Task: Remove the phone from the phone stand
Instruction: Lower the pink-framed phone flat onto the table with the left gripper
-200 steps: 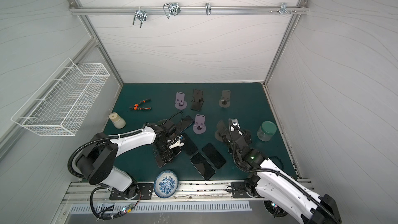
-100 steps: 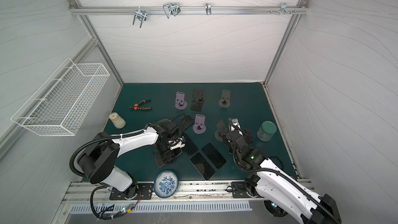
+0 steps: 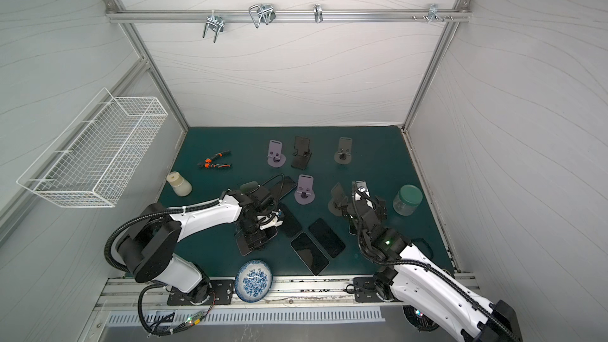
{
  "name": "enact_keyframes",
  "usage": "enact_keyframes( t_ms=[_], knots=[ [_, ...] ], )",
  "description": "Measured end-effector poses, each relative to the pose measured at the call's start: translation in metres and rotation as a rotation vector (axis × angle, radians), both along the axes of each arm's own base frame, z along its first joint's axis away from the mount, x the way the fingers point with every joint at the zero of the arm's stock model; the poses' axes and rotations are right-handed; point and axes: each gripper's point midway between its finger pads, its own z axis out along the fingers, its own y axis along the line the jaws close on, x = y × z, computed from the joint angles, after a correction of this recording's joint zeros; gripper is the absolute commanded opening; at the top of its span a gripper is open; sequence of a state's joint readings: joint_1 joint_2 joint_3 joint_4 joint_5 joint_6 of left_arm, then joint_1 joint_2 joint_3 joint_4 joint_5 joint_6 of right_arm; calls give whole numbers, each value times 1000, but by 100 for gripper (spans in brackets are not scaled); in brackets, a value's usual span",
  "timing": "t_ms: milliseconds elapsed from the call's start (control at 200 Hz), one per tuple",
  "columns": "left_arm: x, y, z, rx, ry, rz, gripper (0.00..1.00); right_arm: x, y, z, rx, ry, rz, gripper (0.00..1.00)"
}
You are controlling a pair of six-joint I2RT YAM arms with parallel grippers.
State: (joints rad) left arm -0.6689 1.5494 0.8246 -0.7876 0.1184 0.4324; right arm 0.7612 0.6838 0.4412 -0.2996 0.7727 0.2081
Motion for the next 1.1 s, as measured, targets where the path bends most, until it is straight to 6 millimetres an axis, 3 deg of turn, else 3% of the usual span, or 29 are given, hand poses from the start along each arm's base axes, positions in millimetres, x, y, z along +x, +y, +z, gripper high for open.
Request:
enact_keyframes(
  t_ms=[1101],
  knots=[
    [-1, 0, 0, -9, -9, -2, 76, 0, 0, 0, 0, -2, -3, 99]
  ],
)
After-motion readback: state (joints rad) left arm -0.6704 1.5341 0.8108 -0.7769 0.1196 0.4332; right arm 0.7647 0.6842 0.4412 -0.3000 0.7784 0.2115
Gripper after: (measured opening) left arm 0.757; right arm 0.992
